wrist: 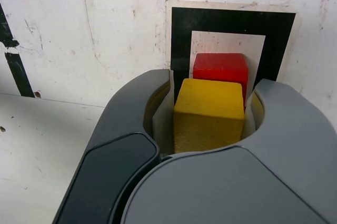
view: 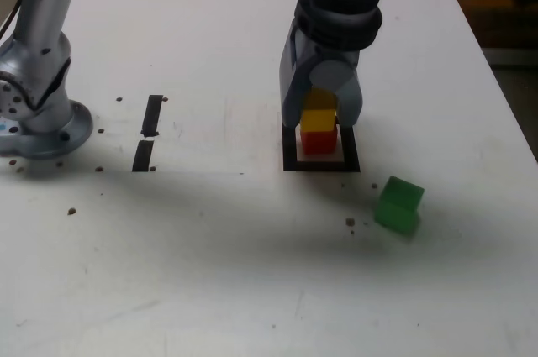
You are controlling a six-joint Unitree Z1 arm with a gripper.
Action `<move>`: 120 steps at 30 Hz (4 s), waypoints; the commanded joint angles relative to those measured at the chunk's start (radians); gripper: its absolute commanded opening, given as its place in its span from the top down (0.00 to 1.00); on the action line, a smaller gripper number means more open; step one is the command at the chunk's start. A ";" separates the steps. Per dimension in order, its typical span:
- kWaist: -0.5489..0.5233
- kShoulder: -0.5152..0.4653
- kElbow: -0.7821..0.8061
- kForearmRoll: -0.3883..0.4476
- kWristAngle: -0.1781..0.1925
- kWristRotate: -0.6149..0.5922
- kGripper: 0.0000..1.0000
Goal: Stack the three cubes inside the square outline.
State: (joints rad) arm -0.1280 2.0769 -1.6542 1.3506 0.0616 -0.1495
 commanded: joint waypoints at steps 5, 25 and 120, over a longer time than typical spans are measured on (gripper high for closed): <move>0.003 0.006 0.003 -0.008 0.001 -0.001 0.47; 0.003 -0.036 0.037 0.044 0.024 -0.060 0.00; -0.054 -0.041 -0.244 0.254 0.041 -0.022 0.83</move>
State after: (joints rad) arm -0.1870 2.0313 -1.8999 1.5993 0.1033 -0.1686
